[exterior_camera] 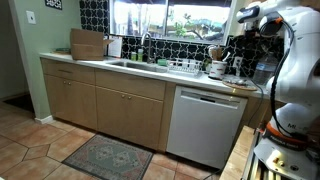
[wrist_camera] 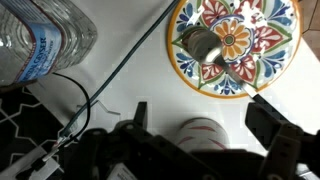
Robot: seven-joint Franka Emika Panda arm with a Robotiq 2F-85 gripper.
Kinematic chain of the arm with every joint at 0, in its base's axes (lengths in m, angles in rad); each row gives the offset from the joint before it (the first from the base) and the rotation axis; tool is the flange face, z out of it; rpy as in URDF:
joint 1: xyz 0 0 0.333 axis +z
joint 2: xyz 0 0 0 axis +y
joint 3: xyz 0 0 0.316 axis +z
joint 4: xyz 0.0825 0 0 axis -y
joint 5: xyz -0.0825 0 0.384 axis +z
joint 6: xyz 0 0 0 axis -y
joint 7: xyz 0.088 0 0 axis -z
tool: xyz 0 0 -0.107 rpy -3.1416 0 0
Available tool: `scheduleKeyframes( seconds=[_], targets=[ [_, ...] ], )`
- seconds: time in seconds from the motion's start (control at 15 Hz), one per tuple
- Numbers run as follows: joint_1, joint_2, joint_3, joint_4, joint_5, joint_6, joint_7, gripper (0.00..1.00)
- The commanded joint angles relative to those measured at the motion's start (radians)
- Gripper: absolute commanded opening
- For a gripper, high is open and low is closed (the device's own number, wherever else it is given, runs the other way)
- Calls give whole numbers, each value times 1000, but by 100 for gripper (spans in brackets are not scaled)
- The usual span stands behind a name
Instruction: Remove one silver ladle from the holder and put it on the counter
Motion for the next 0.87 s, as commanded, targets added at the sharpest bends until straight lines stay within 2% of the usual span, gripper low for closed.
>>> scheduleKeyframes(
  seconds=[0.0,0.33,0.47,0.53,0.8],
  targets=[
    [74,-175,8,-150,-71,-6,7,100],
    [152,-324,47,-263,-110,3,2,100],
    [177,-379,71,-339,-99,59,0,100],
    [155,-300,56,-214,-85,0,1,100],
    [176,-350,74,-285,-85,28,1,100]
  ],
)
